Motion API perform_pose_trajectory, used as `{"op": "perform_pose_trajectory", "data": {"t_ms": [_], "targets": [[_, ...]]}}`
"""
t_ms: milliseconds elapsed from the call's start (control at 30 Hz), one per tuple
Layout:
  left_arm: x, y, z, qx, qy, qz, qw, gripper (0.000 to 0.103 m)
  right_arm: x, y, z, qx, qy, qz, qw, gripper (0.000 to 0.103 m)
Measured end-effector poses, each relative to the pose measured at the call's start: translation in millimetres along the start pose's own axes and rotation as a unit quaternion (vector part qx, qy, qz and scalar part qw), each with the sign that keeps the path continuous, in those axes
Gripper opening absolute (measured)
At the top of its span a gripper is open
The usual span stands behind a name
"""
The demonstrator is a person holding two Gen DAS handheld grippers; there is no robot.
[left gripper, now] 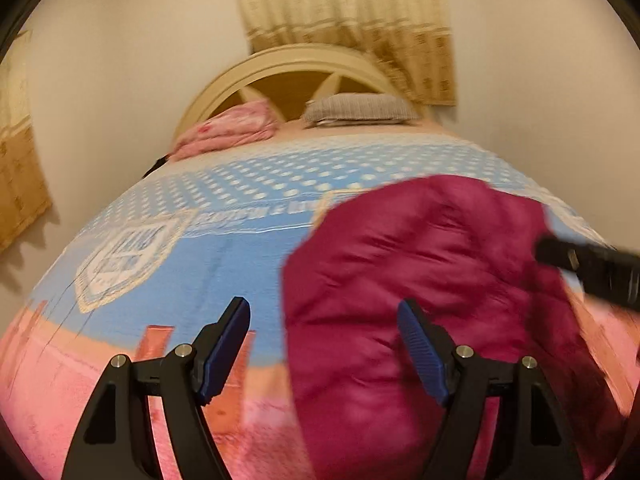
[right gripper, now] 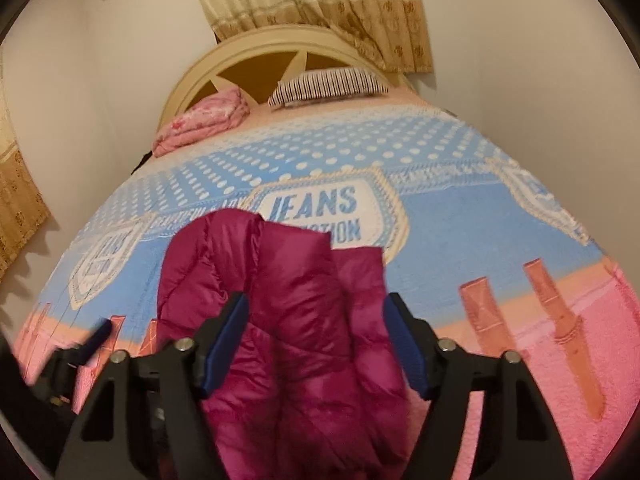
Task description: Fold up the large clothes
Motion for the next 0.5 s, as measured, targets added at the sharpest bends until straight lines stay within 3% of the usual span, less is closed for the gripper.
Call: {"op": "perform_pose_trajectory", "data": {"t_ms": [67,200,500], "targets": [[16.3,-4.4,7.5,-0.016,0.000,0.020,0.9997,0.077,10.4,3.2,3.7,-0.009,0.014,0.002,1.000,0.064],[41.6,6.5,-2.9,-0.012,0.016,0.051,0.9985,0.077,35.1,16.5,-4.3,-0.009,0.045,0.015,0.999,0.063],[67.2,24.6,-33.7,0.006,0.020,0.070,0.9973,0.078,62.6,41.7,-26.2,-0.010,0.061,0.030,0.998,0.063]]}}
Point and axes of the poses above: each gripper's, at about its wrist camera, not at the fingertips, and x roughly the way its jaws point, z to its left, y to its underside, the point moved 2 cm from there along x, roughly the way its jaws point, and after that the axes turned 7 degrees about y, right-handed, at the moved point
